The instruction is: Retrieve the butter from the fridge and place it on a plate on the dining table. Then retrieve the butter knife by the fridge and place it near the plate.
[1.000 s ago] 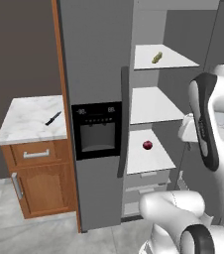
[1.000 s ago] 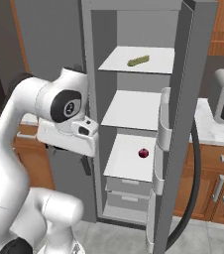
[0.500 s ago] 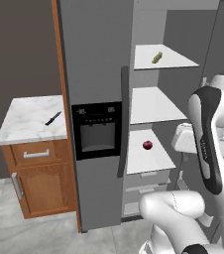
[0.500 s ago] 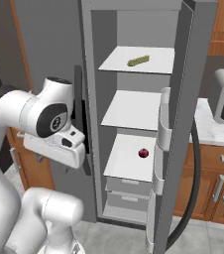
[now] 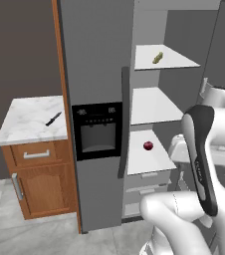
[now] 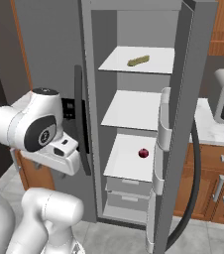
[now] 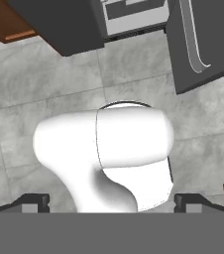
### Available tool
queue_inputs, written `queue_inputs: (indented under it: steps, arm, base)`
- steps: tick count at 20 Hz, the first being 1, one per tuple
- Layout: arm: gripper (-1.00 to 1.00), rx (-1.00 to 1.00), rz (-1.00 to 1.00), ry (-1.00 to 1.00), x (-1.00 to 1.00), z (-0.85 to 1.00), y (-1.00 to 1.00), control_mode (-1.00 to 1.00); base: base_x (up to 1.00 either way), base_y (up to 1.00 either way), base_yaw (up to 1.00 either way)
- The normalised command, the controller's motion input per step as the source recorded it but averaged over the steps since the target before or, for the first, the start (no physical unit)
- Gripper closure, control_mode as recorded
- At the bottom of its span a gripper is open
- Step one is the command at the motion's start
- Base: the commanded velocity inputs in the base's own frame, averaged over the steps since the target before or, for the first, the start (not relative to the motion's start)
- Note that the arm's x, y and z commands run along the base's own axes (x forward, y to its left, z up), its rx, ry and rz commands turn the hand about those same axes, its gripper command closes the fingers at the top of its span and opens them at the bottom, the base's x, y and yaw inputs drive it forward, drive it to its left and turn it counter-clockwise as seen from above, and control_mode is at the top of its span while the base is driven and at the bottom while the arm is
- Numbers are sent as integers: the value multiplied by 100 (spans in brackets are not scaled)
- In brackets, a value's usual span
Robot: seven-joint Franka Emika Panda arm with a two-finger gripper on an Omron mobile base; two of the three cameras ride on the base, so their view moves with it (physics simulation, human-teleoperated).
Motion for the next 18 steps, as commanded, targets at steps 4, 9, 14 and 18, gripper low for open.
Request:
queue_inputs:
  steps: [4, 9, 14, 18]
  arm:
    - [-100, 0, -2, 0, 0, 0, 2, -100]
    - [-100, 0, -13, -1, -9, 0, 0, 100]
    - [-100, 0, 0, 0, 0, 0, 0, 100]
    - [-100, 0, 0, 0, 0, 0, 0, 100]
  base:
    - [0, 0, 0]
    - [-3, 0, -6]
    - [0, -1, -38]
    - [0, 22, -34]
